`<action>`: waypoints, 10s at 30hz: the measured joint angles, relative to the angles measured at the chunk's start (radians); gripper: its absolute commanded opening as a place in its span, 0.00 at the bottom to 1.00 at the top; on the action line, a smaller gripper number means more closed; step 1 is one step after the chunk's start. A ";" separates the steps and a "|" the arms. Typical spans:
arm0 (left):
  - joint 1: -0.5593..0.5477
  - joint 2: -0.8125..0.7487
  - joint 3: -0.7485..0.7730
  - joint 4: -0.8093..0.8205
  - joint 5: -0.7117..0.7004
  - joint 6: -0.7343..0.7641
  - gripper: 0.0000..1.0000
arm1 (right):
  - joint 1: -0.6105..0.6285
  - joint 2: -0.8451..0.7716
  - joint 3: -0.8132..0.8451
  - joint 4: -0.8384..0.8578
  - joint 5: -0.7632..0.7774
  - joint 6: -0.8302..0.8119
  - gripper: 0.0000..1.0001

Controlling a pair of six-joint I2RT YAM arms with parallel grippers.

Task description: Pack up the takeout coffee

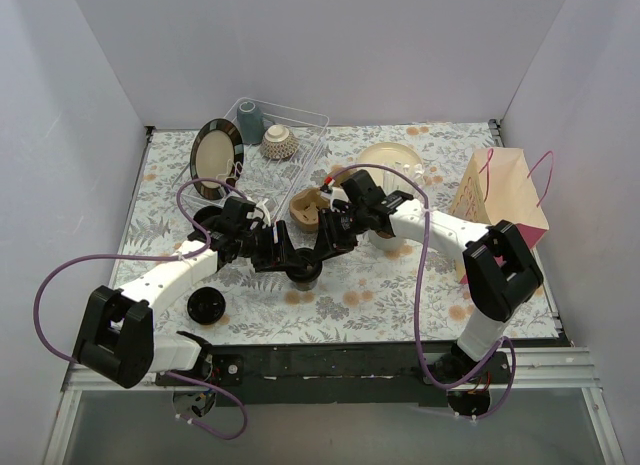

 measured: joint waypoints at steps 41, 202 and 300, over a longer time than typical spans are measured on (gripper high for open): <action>0.000 0.016 0.005 -0.023 0.002 -0.034 0.54 | -0.012 -0.002 -0.081 0.143 -0.086 -0.028 0.26; 0.076 -0.057 0.039 -0.182 -0.056 -0.099 0.36 | 0.004 0.107 0.040 0.000 -0.183 -0.149 0.36; 0.079 -0.127 -0.011 -0.159 0.054 0.035 0.43 | -0.002 0.171 0.111 -0.140 -0.306 -0.386 0.29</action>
